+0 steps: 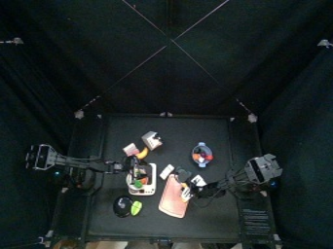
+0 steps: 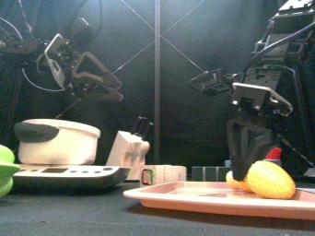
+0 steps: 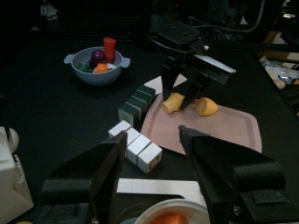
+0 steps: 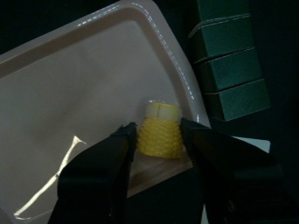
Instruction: Place corn bottom into pot
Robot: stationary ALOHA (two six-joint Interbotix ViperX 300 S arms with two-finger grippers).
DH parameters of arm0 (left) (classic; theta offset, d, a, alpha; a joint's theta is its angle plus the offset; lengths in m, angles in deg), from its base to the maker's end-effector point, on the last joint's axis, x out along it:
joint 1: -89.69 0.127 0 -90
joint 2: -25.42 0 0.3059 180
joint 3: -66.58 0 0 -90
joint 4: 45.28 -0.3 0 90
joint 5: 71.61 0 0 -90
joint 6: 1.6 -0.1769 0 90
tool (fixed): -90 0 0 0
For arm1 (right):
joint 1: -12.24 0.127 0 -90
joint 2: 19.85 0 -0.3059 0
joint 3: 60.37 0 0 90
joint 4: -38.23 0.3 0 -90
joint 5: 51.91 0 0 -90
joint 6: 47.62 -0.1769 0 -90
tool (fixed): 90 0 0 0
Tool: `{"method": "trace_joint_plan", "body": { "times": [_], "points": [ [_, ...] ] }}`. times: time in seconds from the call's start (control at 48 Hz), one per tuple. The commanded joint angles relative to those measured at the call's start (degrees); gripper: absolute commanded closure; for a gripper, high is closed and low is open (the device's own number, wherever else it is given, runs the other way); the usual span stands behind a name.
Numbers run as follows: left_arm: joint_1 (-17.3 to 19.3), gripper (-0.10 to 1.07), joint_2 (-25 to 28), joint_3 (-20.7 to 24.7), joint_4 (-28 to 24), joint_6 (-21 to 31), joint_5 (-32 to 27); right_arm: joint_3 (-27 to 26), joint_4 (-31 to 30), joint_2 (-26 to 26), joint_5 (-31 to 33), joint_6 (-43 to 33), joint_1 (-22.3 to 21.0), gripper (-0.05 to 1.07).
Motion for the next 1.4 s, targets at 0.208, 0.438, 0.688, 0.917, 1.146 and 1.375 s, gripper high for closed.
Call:
{"method": "trace_joint_plan", "body": {
  "times": [0.208, 0.438, 0.688, 0.917, 1.146, 1.375],
  "points": [
    [-0.1, 0.1, -0.4, 0.4, 0.0, 0.0, 0.6, -0.2, 0.1, 0.4, -2.0, -0.1, -0.4, 0.24],
    [-0.1, 0.1, -0.4, 0.4, 0.0, -0.1, 0.6, -0.4, 0.0, 1.9, -2.6, 0.0, -1.2, 0.24],
    [0.0, 0.1, -0.4, 0.4, 0.0, -0.1, 0.6, -0.6, -1.3, 1.9, -2.6, 0.1, -1.5, 0.31],
    [-0.1, 0.1, -0.5, 0.4, 0.0, -0.1, 0.6, -1.1, -1.5, 0.1, -1.9, 0.1, -1.5, 0.51],
    [0.9, 0.1, -3.1, -0.2, 0.2, 0.0, 0.7, -3.2, -5.8, -4.0, -0.4, -0.1, -1.5, 0.51],
    [1.3, 0.11, -9.8, -4.9, 0.4, 0.1, 0.8, -9.7, -13.2, -4.0, -0.5, -0.1, -1.9, 0.51]
  ]
}}
